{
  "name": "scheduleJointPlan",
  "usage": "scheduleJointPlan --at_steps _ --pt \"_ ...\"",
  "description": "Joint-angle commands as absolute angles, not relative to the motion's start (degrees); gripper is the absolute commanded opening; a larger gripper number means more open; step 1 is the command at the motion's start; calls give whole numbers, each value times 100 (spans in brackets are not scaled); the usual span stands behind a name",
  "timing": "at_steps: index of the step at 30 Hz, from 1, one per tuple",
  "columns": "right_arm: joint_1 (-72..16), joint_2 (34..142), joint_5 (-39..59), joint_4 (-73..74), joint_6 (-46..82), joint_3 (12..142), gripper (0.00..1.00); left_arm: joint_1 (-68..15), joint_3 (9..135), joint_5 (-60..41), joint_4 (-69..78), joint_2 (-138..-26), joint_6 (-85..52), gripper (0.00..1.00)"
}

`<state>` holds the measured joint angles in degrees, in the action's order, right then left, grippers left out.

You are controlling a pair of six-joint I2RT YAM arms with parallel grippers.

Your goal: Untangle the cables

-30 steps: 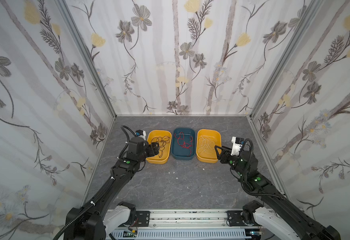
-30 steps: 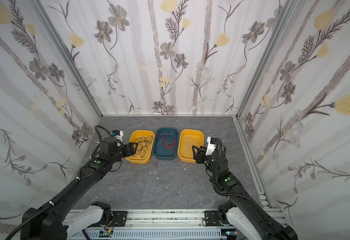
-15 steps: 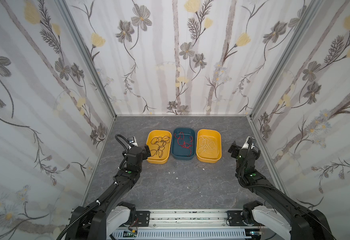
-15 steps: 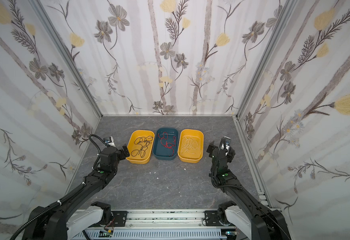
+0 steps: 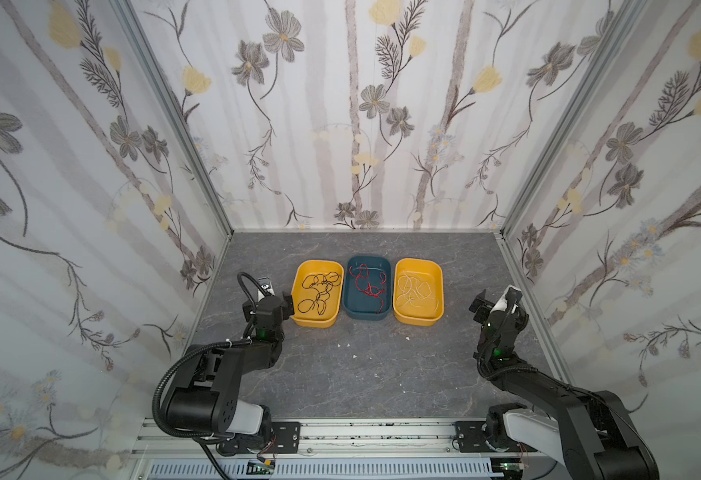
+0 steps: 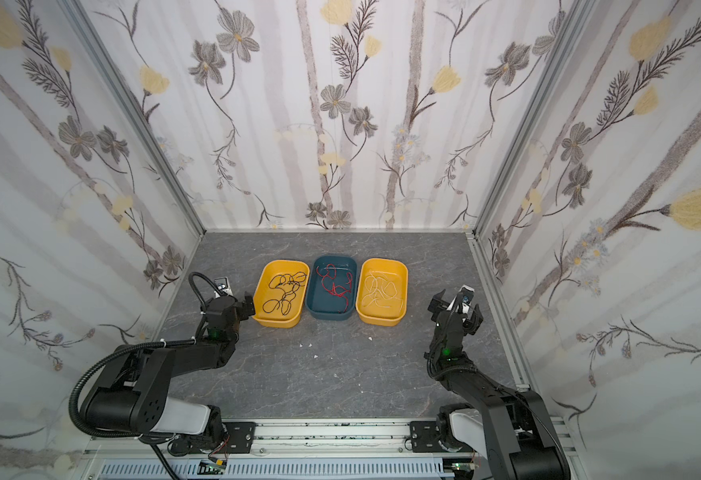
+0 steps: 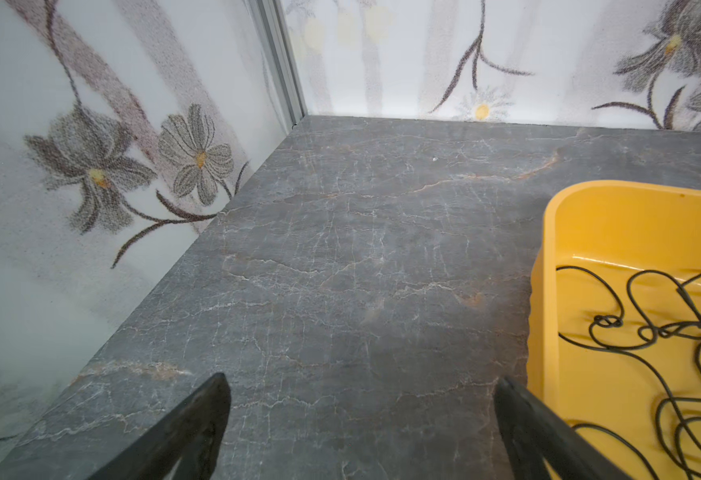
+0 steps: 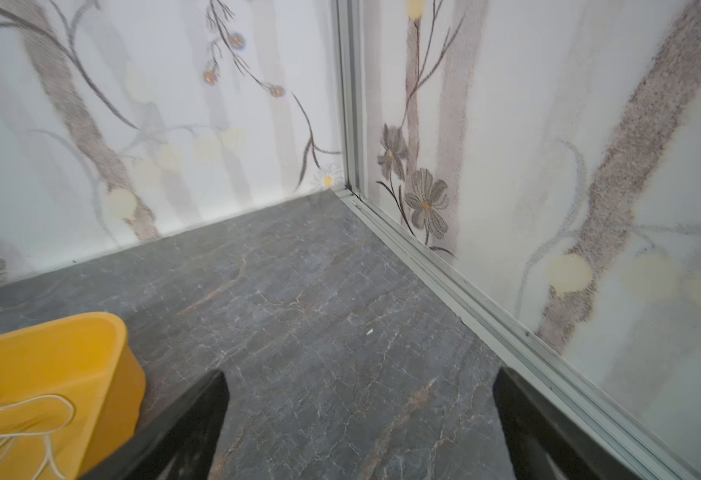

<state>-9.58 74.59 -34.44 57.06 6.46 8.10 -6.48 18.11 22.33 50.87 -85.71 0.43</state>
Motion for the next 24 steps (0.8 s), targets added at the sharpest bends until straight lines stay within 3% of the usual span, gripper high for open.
scheduleJointPlan --at_steps 1,4,6,11,13,24 --pt "-847 7707 -2645 8560 -15 126 100 -567 1454 1784 7206 -9258 129 100" --pt "-694 8675 -2307 10147 -58 -114 100 -534 1813 1414 6158 -9066 183 100" --pt "-700 8850 -2006 9829 -152 53 100 -342 2125 1074 5353 -8950 18 100" --pt "-464 8636 -2023 7990 228 858 100 -123 2228 761 5201 -8970 -136 100" --pt "-75 8653 -1487 7530 525 1077 100 -128 2211 773 5287 -9002 -130 100" --pt "-9 8626 -1397 7609 571 1028 100 -128 2215 764 5240 -8984 -130 100"
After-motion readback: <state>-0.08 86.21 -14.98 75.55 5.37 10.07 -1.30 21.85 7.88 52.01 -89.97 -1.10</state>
